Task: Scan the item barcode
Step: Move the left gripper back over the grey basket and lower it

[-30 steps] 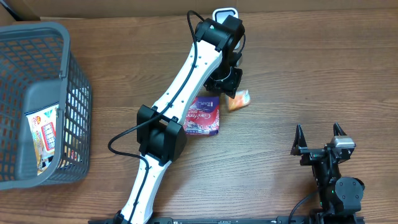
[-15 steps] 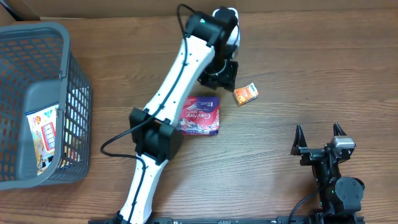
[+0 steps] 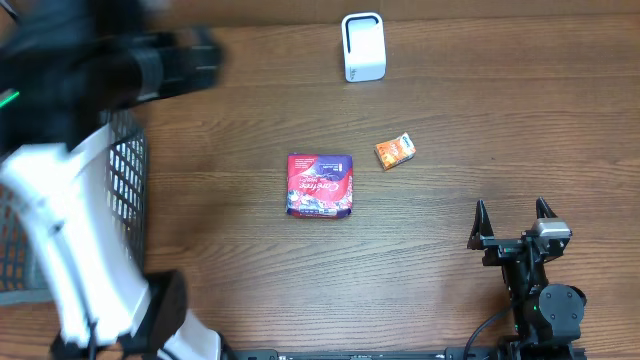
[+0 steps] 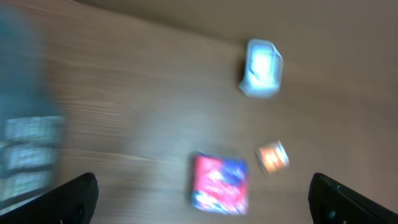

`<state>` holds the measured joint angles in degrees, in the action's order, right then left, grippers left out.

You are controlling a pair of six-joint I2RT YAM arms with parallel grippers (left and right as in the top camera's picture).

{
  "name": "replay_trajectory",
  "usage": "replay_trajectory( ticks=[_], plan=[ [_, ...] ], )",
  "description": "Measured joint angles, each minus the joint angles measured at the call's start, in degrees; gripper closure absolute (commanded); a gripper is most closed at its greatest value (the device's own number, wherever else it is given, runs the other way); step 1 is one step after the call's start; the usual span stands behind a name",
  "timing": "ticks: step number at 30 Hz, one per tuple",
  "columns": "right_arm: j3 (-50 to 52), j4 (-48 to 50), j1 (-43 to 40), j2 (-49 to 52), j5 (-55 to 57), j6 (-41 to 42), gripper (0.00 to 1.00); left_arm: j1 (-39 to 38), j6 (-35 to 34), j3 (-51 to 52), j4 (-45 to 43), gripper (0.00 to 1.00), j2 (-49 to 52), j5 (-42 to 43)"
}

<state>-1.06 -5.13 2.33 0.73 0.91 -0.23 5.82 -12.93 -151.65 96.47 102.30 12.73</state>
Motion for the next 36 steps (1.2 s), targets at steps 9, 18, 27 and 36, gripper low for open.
replay_trajectory(
  ticks=[9, 18, 27, 36],
  plan=[
    [0.0, 0.0, 0.0, 0.0, 0.0, 0.0, 0.0, 26.9, -0.2, 2.3, 0.2, 0.0, -4.8, -2.3],
    [0.0, 0.0, 0.0, 0.0, 0.0, 0.0, 0.0, 37.5, -0.2, 18.9, -2.1, 0.0, -2.7, -2.8],
    [0.0, 0.0, 0.0, 0.0, 0.0, 0.0, 0.0, 38.6, -0.3, 27.3, -7.2, 0.12, 6.3, -3.0],
    [0.0, 0.0, 0.0, 0.0, 0.0, 0.0, 0.0, 38.1, -0.6, 27.6, -6.4, 0.11, 15.6, -5.7]
  ],
)
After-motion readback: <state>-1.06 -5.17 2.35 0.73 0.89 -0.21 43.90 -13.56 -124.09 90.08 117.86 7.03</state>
